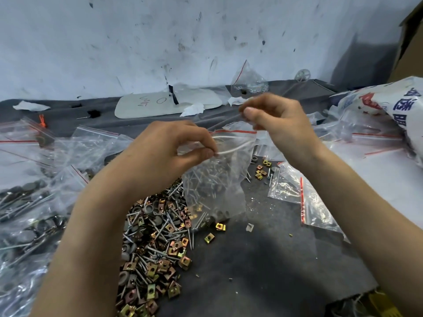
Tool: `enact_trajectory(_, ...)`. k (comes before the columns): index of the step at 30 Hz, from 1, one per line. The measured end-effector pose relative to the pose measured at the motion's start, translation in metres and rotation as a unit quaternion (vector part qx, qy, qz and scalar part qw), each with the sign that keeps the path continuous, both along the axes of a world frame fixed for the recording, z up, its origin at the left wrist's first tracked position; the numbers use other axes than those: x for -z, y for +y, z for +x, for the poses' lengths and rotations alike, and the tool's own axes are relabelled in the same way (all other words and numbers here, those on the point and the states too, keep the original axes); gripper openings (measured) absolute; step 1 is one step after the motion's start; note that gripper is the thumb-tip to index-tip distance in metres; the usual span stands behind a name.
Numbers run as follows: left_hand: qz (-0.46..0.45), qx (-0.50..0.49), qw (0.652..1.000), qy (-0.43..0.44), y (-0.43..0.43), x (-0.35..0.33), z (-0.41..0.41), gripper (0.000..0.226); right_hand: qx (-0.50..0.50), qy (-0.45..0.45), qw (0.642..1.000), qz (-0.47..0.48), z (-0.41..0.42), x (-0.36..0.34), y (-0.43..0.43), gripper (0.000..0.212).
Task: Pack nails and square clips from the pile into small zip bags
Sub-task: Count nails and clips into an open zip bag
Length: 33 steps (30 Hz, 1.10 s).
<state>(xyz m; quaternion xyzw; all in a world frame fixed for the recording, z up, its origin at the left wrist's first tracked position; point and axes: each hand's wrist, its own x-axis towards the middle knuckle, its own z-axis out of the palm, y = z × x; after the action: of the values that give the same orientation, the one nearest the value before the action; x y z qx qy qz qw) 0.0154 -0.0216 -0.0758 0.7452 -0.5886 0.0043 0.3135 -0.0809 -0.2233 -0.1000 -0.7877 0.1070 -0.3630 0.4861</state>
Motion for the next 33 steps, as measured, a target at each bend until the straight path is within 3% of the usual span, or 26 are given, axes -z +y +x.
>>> enact_trajectory(4,0.001,0.001,1.000,0.001,0.002,0.000,0.002,0.011,0.104,0.230,0.967,-0.032,0.019,0.060,-0.033,0.014)
enact_trajectory(6,-0.001,0.003,1.000,0.004,0.002,0.001,0.002,0.013,0.121,0.292,0.946,-0.072,0.026,0.090,-0.042,0.020)
enact_trajectory(13,-0.007,0.002,1.000,0.006,0.004,0.002,0.007,0.010,0.171,0.301,0.931,-0.119,0.045,0.118,-0.044,0.020)
enact_trajectory(20,0.002,0.001,1.000,0.011,0.004,0.001,0.006,0.020,0.148,0.333,0.914,-0.178,0.049,0.115,-0.048,0.015)
enact_trajectory(25,0.004,0.003,1.000,0.014,0.004,0.000,0.005,0.023,0.136,0.290,0.930,-0.181,0.042,0.102,-0.046,0.014)
enact_trajectory(28,0.003,0.002,1.000,0.018,0.003,0.000,0.006,0.024,0.140,0.195,0.966,-0.094,0.032,0.072,-0.033,0.010)
enact_trajectory(31,0.003,0.003,1.000,0.019,0.002,0.001,0.006,0.021,0.048,0.049,0.998,0.004,0.015,0.016,-0.010,0.006)
enact_trajectory(33,0.001,0.004,1.000,0.018,0.002,0.001,0.006,0.021,-0.021,0.008,0.998,-0.050,0.003,-0.017,0.006,0.006)
